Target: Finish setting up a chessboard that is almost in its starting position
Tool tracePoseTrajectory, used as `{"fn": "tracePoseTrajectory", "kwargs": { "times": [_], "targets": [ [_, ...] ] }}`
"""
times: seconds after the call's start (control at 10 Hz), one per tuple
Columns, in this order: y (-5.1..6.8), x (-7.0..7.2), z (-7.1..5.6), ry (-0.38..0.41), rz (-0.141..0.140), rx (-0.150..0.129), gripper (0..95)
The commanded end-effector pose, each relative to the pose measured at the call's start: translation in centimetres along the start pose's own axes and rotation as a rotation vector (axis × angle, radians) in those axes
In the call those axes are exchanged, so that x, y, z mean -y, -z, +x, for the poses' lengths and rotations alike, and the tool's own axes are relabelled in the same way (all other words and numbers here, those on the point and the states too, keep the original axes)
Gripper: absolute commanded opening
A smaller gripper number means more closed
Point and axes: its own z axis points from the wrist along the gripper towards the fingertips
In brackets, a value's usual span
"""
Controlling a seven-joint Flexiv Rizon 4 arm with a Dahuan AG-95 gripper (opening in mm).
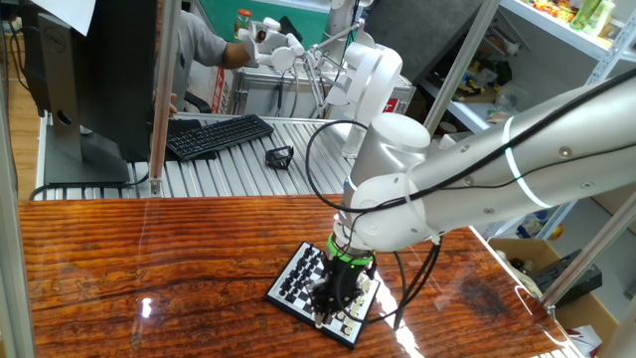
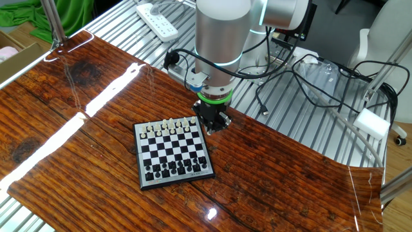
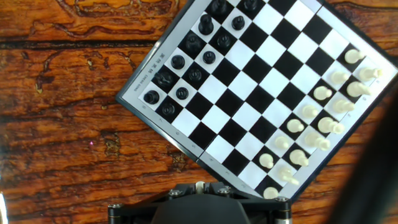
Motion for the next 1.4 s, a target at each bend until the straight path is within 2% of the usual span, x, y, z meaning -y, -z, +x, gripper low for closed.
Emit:
{"fn": "tracePoseTrajectory", "kwargs": {
  "times": [0.1, 0.5, 0.8, 0.9, 1.0, 1.2, 1.4],
  "targets": [
    [0.0, 0.2, 0.2, 0.009, 0.003, 0.004, 0.0],
    [-0.1, 0.7, 0.3, 0.053, 0.017, 0.014, 0.0],
    [-0.1, 1.2, 0.3, 0.138, 0.017, 0.014, 0.0],
    [-0.2, 1.3, 0.3, 0.128, 0.021, 0.013, 0.0],
    [-0.2, 1.3, 0.3, 0.105, 0.035, 0.011, 0.0],
    [-0.2, 1.3, 0.3, -0.016, 0.031, 0.008, 0.0],
    [-0.2, 1.3, 0.3, -0.14, 0.034, 0.017, 0.0]
  ]
}}
